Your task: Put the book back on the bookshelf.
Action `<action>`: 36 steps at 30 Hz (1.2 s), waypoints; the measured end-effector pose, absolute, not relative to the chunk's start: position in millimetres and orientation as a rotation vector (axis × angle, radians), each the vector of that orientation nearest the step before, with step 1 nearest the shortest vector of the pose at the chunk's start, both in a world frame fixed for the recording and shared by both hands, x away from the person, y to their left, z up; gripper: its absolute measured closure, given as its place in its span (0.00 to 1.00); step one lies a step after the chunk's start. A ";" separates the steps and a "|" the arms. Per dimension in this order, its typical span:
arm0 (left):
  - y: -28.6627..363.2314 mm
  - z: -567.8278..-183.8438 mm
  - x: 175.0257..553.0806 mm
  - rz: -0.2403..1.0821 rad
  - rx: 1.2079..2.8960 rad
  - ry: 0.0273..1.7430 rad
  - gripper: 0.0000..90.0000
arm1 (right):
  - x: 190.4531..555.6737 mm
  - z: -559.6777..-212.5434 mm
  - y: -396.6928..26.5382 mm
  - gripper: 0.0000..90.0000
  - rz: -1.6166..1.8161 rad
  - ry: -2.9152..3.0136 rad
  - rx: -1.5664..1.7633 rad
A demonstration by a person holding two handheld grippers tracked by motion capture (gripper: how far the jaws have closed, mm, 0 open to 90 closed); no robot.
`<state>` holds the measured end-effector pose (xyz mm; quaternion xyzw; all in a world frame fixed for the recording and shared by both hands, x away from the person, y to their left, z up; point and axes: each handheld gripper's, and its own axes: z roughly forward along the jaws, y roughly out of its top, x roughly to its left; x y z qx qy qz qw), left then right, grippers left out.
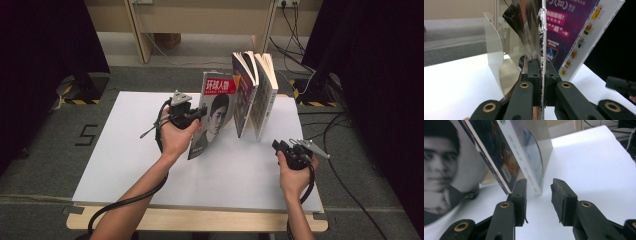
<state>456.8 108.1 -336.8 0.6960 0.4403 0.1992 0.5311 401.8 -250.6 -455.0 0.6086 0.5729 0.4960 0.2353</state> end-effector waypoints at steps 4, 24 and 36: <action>112.5 -330.9 460.9 0.487 1.633 1.064 0.96 | 403.2 -468.6 -245.5 0.73 1.332 1.609 1.687; 116.6 -317.4 477.3 0.540 1.535 1.064 0.96 | 401.8 -483.2 -246.2 0.73 1.290 1.634 1.675; 109.7 -316.4 482.2 0.531 1.499 1.048 0.96 | 403.0 -484.6 -245.2 0.73 1.284 1.644 1.675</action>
